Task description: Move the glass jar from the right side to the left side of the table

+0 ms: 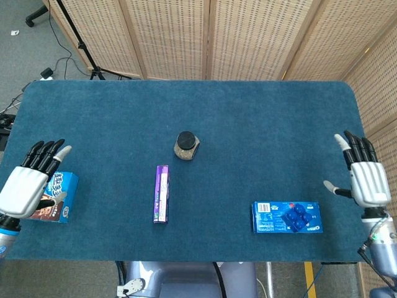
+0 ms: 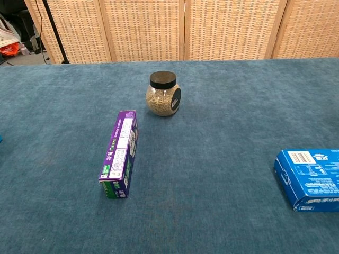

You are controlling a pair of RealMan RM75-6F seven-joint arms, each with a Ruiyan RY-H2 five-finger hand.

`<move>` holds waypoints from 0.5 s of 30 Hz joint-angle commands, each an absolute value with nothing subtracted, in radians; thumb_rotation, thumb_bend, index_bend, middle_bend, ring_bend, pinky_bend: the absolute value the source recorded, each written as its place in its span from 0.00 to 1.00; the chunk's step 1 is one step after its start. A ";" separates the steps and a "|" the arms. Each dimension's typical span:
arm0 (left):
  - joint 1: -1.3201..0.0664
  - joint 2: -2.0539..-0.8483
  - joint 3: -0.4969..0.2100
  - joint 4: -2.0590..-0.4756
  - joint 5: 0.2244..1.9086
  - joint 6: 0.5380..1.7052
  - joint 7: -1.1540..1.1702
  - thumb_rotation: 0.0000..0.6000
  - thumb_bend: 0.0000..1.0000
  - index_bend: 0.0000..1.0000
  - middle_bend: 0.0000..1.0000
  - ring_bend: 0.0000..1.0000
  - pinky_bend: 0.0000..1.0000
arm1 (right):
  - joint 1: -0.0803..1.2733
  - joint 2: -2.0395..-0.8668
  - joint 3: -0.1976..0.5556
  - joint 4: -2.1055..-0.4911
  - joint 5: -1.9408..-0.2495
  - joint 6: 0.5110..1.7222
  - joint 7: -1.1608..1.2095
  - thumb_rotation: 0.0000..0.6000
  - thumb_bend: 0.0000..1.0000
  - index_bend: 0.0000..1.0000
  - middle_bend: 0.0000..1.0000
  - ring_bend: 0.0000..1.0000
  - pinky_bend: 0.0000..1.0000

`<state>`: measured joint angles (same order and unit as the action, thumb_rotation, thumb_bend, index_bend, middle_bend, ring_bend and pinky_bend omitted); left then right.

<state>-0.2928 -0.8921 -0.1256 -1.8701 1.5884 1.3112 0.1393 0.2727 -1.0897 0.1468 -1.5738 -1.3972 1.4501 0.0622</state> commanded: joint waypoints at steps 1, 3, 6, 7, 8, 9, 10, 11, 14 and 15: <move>-0.390 -0.858 -0.173 -1.952 1.587 1.212 0.228 1.00 0.71 0.00 0.00 0.00 0.00 | 0.179 -1.077 0.106 -1.608 -1.422 1.554 0.116 1.00 0.56 0.00 0.00 0.00 0.00; -0.430 -0.856 -0.191 -1.974 1.586 1.172 0.256 1.00 0.95 0.00 0.00 0.00 0.00 | 0.159 -1.081 0.103 -1.618 -1.421 1.575 0.134 1.00 0.67 0.00 0.00 0.00 0.00; -0.537 -0.880 -0.234 -2.006 1.605 1.077 0.314 1.00 1.00 0.00 0.00 0.00 0.00 | 0.139 -1.092 0.100 -1.608 -1.426 1.590 0.153 1.00 0.76 0.00 0.00 0.00 0.00; -0.556 -0.888 -0.241 -2.010 1.603 1.060 0.324 1.00 1.00 0.00 0.00 0.00 0.00 | 0.138 -1.095 0.101 -1.604 -1.425 1.589 0.155 1.00 0.78 0.00 0.00 0.00 0.00; -0.581 -0.901 -0.253 -2.014 1.601 1.043 0.342 1.00 1.00 0.00 0.00 0.00 0.00 | 0.137 -1.099 0.103 -1.598 -1.423 1.588 0.160 1.00 0.79 0.00 0.00 0.00 0.00; -0.604 -0.918 -0.263 -2.015 1.600 1.029 0.363 1.00 1.00 0.00 0.00 0.00 0.00 | 0.136 -1.102 0.105 -1.593 -1.421 1.585 0.165 1.00 0.80 0.00 0.00 0.00 0.00; -0.627 -0.937 -0.273 -2.017 1.595 1.015 0.385 1.00 1.00 0.02 0.00 0.00 0.00 | 0.136 -1.102 0.107 -1.589 -1.422 1.580 0.171 1.00 0.80 0.00 0.00 0.00 0.00; -0.650 -0.957 -0.283 -2.017 1.589 1.003 0.407 1.00 1.00 0.05 0.00 0.00 0.00 | 0.137 -1.100 0.107 -1.585 -1.424 1.576 0.177 1.00 0.80 0.00 0.00 0.00 0.00; -0.708 -1.013 -0.309 -2.006 1.569 0.973 0.462 1.00 1.00 0.13 0.00 0.00 0.00 | 0.135 -1.099 0.113 -1.572 -1.423 1.573 0.185 1.00 0.79 0.00 0.00 0.00 0.00; -0.732 -1.038 -0.318 -1.997 1.550 0.956 0.489 1.00 1.00 0.14 0.00 0.00 0.00 | 0.134 -1.099 0.115 -1.565 -1.421 1.570 0.185 1.00 0.79 0.00 0.00 0.00 0.00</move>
<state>-0.6910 -0.9964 -0.2931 -2.0054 1.5765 0.9876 0.4486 0.1356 -1.0993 0.1125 -1.5713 -1.4227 1.5727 0.1843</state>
